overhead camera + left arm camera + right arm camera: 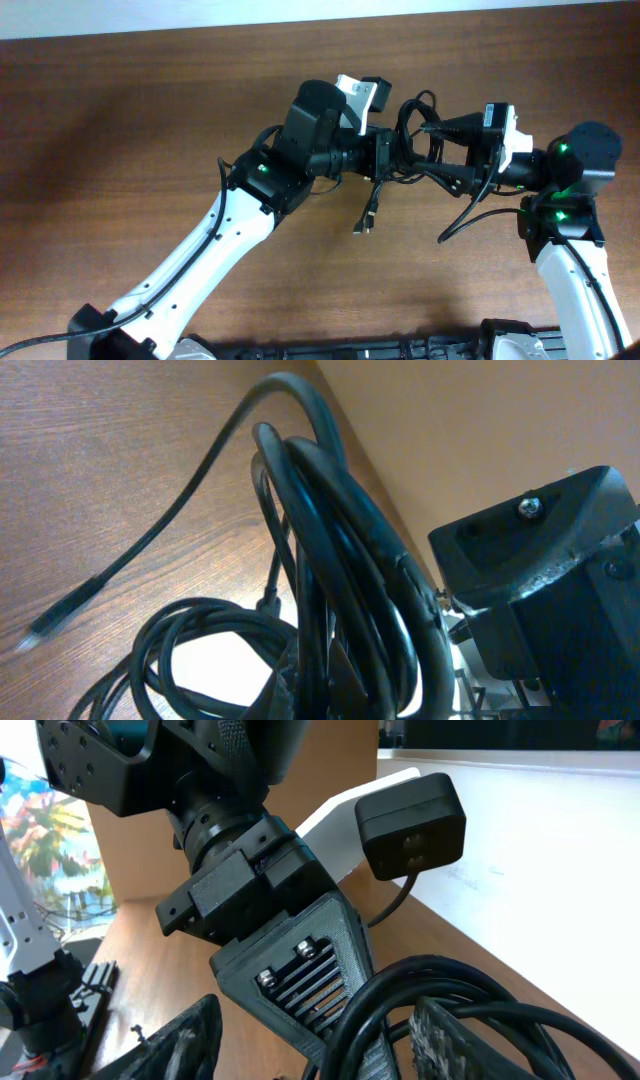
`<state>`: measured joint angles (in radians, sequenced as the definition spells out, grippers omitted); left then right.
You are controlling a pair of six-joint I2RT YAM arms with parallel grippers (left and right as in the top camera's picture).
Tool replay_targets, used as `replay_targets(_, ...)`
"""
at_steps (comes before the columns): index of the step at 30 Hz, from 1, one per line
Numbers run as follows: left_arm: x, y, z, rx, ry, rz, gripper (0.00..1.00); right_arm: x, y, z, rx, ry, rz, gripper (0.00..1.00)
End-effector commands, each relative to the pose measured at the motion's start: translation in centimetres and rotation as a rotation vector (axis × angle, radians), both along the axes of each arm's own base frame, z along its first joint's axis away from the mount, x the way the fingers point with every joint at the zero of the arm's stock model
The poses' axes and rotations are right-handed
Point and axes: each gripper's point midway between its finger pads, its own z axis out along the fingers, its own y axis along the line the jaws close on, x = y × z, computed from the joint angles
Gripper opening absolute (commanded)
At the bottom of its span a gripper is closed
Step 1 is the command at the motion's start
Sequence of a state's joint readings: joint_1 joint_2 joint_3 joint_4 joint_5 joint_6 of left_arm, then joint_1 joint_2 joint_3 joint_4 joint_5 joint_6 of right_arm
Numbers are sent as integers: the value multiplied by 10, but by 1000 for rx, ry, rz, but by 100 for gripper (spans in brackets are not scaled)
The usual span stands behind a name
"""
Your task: Untangle cables
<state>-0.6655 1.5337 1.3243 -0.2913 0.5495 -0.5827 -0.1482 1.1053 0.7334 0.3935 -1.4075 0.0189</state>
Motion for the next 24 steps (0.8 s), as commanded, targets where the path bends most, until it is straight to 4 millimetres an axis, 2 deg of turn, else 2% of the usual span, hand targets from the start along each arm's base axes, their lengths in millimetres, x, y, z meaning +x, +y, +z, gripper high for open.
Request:
replay_targets(1,2,-2,6,-10,-31,-9,0,0,1,2,0,-1,-2,60)
replay_targets(6,2,-3,10,58,-297,-125,0,20,-7,1,139,355,-124,62)
replay_targets(10,3,-4,11,151,-611,-263,0,20,-7,2,223,564,-124,62)
replay_targets(15,3,-4,12,223,-849,-366,0,20,-7,2,255,643,-121,63)
replay_targets(17,3,-4,11,234,-884,-382,0,20,-7,3,262,658,-119,63)
replay_targets(20,4,-4,12,239,-897,-380,0,16,-5,5,257,655,-95,55)
replay_targets(24,22,4,10,322,-910,-297,0,9,-2,5,241,661,-53,51)
